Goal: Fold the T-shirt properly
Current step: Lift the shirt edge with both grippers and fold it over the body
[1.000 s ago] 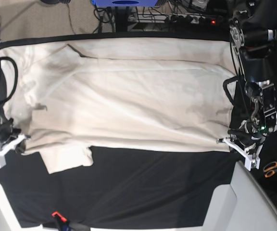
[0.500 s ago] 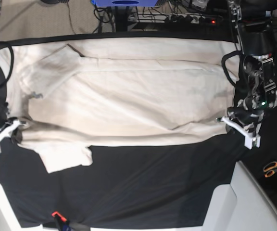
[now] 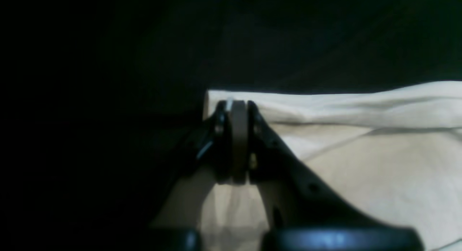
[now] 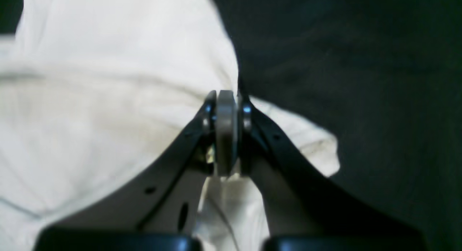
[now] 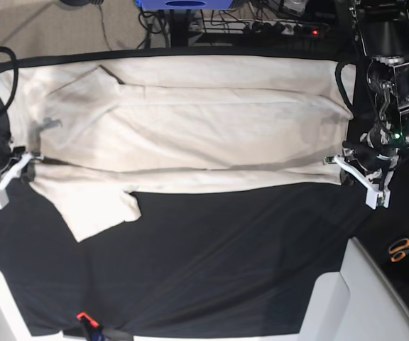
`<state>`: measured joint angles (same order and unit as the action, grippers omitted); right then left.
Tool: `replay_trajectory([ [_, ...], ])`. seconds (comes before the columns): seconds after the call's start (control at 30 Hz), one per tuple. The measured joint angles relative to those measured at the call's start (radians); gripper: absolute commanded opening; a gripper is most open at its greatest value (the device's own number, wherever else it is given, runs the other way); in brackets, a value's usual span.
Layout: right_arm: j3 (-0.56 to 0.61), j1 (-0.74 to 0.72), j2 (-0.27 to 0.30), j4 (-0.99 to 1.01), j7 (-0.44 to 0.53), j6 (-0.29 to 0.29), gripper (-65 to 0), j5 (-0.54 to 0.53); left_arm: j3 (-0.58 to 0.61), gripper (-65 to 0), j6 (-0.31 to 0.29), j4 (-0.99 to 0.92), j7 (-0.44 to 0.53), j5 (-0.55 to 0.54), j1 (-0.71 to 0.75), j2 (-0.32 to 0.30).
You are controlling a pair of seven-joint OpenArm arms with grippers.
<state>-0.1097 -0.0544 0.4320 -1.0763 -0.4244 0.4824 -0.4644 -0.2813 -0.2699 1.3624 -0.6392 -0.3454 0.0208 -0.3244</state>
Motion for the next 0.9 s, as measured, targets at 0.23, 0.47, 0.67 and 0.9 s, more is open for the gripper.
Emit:
replay_trajectory([
  [0.23,-0.047,0.05,-0.006,-0.077,-0.102,0.006,-64.2,-0.006,0.001,-65.0,0.0,0.024,-0.002,0.001,0.061,0.0],
  [0.47,-0.085,0.101,0.0,-0.116,-0.137,0.009,-64.2,-0.003,0.002,-65.0,-0.006,0.096,-0.069,-0.005,0.111,-0.042],
  [0.67,-0.087,0.121,0.017,-0.12,-0.172,0.008,-64.2,-0.003,0.002,-65.0,-0.003,0.138,-0.069,-0.002,0.146,-0.043],
  [0.9,-0.087,0.153,0.018,-0.127,-0.178,0.009,-64.2,-0.006,0.002,-65.0,-0.004,0.197,-0.069,-0.003,0.198,-0.043],
])
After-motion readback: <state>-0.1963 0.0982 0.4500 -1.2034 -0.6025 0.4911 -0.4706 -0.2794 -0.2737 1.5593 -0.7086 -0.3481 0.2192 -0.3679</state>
